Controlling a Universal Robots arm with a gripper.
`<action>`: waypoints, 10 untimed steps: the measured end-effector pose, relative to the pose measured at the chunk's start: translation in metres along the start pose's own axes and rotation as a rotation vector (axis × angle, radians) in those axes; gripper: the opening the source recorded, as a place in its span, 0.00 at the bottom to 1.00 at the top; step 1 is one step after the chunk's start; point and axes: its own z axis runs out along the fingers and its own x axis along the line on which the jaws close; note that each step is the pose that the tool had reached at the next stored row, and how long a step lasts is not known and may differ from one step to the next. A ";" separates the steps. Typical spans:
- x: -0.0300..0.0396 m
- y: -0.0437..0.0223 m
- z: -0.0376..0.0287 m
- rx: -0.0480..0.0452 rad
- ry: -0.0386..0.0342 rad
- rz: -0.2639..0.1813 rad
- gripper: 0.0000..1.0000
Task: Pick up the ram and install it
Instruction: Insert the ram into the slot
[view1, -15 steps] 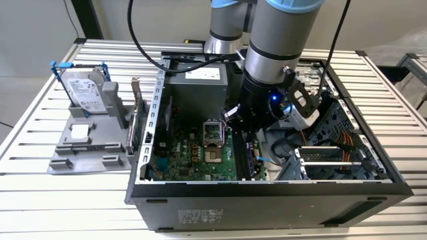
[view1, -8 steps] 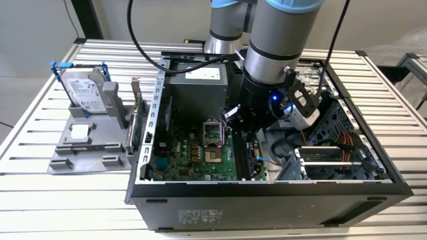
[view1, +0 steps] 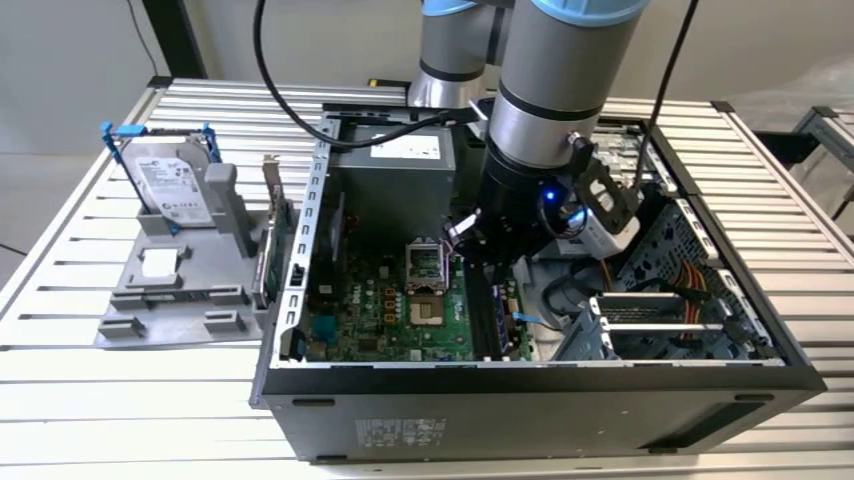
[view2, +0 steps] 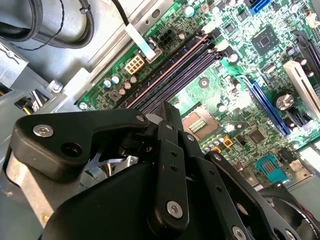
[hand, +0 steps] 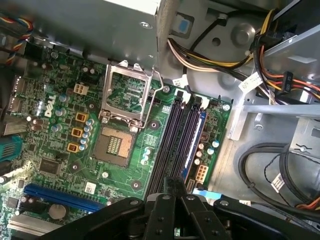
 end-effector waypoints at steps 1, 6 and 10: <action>0.0000 0.0000 0.0000 -0.0001 0.0000 -0.003 0.00; 0.0000 0.0000 -0.0002 -0.0003 0.0001 -0.016 0.00; 0.0000 0.0000 -0.0002 -0.0005 0.0010 -0.023 0.00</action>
